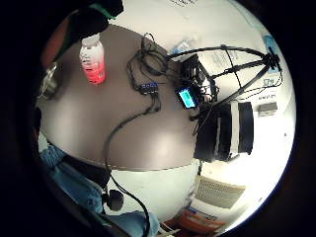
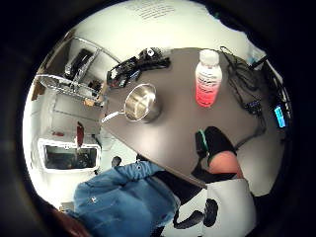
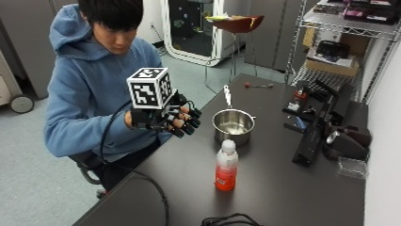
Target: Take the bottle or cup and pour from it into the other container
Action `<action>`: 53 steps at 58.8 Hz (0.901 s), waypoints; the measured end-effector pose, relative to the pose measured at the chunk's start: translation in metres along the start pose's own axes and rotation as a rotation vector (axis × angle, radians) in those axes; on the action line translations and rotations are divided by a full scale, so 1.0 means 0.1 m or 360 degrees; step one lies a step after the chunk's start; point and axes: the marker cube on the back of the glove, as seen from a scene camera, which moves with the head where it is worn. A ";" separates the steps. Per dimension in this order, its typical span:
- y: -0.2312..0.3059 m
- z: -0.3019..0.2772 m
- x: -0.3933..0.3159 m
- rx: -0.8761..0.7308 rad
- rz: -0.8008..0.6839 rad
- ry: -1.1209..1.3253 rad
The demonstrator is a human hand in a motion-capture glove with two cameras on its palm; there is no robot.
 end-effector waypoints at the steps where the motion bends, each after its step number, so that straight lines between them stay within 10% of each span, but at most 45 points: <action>1: 0.01 0.01 0.03 0.0005 0.0001 0.0002; 53: -0.74 1.20 1.04 0.0247 -0.0116 -0.1243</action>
